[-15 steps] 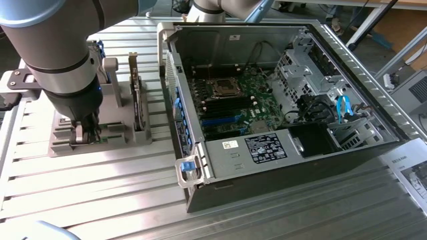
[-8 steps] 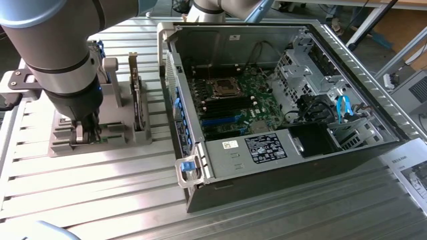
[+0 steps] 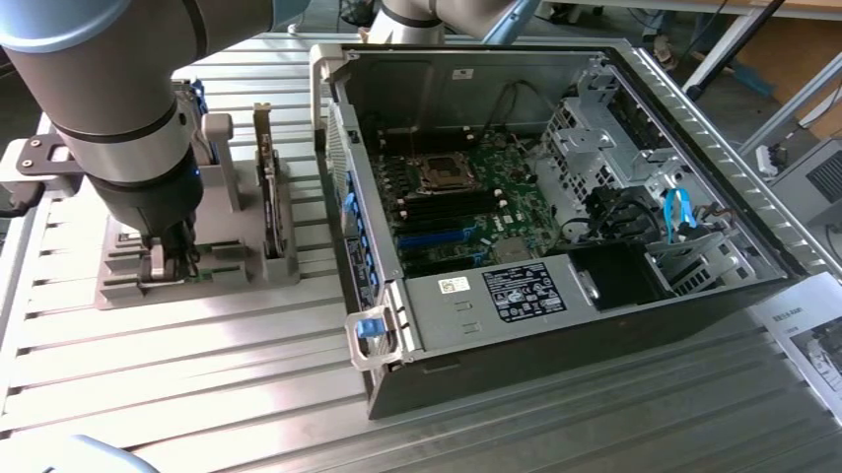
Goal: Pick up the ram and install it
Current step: 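Pick up the ram and move it above insertion slot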
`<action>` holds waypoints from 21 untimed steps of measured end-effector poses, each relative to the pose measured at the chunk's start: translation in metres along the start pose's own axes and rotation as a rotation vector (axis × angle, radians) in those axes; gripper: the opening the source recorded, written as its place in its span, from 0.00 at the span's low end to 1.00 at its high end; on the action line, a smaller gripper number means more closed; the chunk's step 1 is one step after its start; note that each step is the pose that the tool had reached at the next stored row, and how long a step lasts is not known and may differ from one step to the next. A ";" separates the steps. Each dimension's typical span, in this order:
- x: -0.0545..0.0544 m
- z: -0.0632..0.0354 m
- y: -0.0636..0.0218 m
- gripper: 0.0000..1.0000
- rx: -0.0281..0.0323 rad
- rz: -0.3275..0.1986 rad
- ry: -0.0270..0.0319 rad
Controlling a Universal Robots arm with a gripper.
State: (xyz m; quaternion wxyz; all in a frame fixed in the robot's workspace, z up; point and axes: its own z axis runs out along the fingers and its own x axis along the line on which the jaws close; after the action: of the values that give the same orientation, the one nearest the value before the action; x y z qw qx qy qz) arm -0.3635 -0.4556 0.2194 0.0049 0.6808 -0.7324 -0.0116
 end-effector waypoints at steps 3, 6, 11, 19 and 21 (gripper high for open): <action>0.000 0.0000 0.0000 0.24 -0.0001 -0.011 0.0002; 0.000 0.0000 0.0000 0.24 -0.0001 -0.011 0.0003; 0.000 0.0020 -0.0001 0.24 -0.0001 -0.013 0.0003; 0.000 0.0063 -0.0002 0.24 0.0000 -0.014 0.0002; 0.000 0.0070 -0.0001 0.24 -0.0003 -0.014 0.0004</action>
State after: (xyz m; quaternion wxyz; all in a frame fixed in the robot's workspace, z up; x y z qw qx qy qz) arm -0.3635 -0.4554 0.2124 0.0050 0.6861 -0.7274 -0.0116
